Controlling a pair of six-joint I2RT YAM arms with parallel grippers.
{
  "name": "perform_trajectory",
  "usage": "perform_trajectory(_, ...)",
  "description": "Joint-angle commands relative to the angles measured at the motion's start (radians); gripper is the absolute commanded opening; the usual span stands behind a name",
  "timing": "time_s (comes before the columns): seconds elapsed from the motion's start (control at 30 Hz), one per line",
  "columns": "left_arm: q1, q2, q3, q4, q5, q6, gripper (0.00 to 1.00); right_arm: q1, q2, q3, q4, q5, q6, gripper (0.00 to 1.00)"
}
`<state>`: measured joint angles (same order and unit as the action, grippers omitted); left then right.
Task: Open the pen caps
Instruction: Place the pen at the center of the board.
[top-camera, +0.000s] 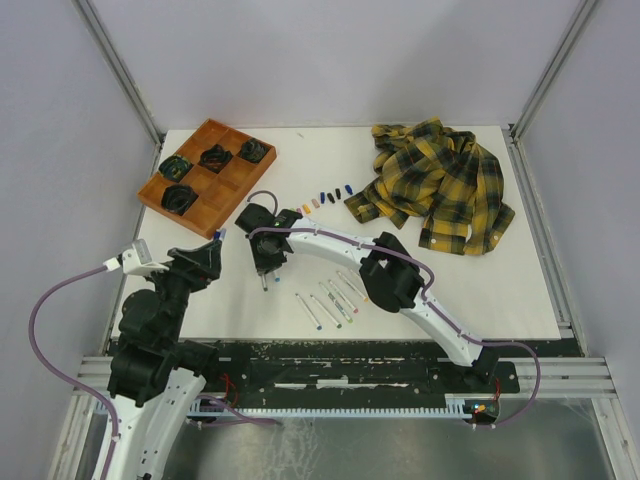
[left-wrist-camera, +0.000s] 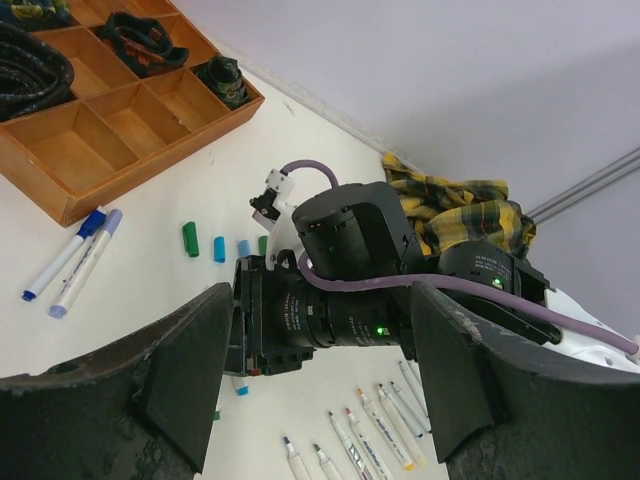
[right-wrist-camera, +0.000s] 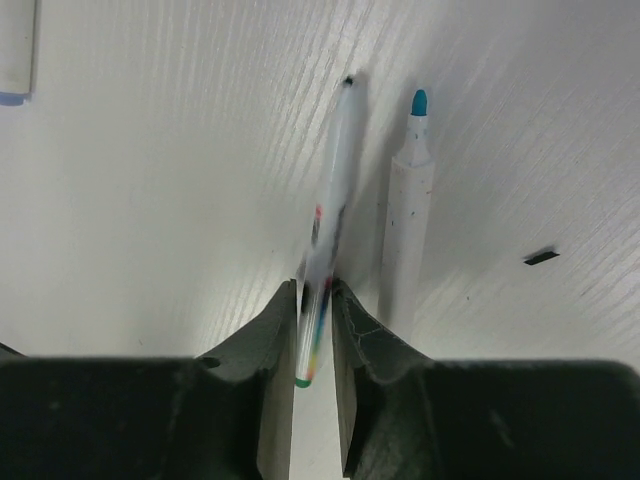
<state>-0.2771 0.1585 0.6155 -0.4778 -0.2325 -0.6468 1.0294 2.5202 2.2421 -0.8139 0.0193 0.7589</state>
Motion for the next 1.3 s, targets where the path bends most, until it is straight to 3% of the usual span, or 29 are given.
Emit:
perform_trajectory(0.0,0.003,-0.009,0.000,0.025,0.008,-0.025,0.78,0.002,0.020,0.038,-0.016,0.045,0.011,0.28)
perform_trajectory(0.53,0.003,-0.011,0.000,0.025,0.025,-0.035,0.78,0.001,-0.009,0.055,0.011,-0.028,-0.030,0.31)
perform_trajectory(1.27,0.002,0.018,-0.023,0.051,0.047,-0.042,0.78,-0.012,-0.200,-0.029,0.039,-0.097,-0.084,0.32)
